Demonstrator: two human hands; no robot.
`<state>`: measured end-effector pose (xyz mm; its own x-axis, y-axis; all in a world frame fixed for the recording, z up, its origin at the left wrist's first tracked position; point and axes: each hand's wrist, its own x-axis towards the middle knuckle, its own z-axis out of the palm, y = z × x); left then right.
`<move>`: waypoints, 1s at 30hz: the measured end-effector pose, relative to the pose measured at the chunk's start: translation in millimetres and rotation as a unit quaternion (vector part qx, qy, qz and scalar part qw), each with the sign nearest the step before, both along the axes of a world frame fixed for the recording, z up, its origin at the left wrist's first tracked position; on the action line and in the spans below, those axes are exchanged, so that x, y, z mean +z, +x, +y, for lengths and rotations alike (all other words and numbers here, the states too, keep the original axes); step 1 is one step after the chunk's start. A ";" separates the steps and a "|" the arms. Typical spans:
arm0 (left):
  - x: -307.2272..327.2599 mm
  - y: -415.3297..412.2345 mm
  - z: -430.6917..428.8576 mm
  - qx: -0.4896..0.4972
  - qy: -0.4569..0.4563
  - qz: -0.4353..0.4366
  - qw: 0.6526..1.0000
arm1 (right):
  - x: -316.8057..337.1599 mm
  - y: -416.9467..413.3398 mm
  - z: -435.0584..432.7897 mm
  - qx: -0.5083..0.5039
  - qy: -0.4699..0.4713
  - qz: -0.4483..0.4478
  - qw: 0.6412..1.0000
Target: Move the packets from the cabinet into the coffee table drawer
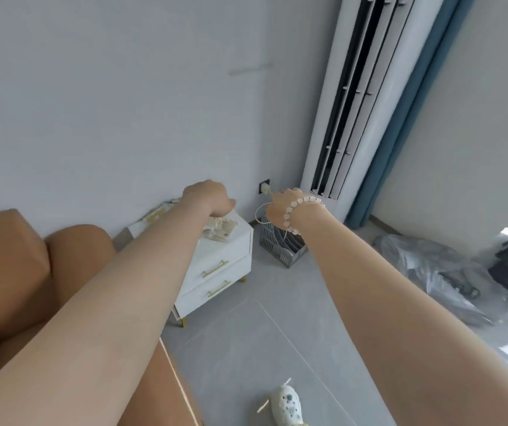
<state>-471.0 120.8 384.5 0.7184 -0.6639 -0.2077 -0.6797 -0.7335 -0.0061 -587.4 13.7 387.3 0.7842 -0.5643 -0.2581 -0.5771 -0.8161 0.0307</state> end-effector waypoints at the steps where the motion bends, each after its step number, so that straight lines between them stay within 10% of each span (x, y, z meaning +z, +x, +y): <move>1: -0.5 7.8 -5.9 0.012 0.004 0.003 1.000 | 0.0 12.4 -10.1 0.015 -0.003 0.006 1.000; 30: -99.5 319.9 -47.9 0.281 -0.105 0.063 0.952 | -94.9 393.5 -101.0 0.296 0.033 -0.031 0.954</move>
